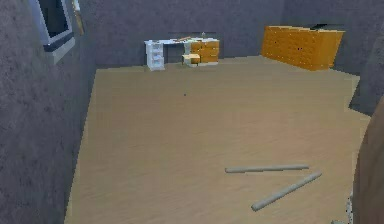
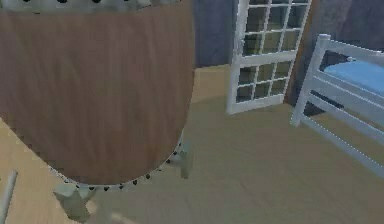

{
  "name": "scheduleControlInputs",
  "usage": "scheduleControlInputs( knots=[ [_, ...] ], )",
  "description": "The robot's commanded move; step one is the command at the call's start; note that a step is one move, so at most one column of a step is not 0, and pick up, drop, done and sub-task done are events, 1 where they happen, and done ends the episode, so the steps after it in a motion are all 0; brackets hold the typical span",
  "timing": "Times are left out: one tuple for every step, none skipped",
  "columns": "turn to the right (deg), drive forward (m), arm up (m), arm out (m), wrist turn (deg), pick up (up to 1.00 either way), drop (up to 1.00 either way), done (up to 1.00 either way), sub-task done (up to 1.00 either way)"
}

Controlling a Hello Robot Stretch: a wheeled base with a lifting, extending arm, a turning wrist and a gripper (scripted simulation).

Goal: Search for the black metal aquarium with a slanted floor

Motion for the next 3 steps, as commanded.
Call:
scheduleControlInputs(
  knots=[
    [-18.0,0.0,0.0,0.0,0.0,0.0,0.0,0.0,0.0],
    [0.0,1.0,0.0,0.0,0.0,0.0,0.0,0.0,0.0],
    [-3.0,0.0,0.0,0.0,0.0,0.0,0.0,0.0,0.0]
  ],
)
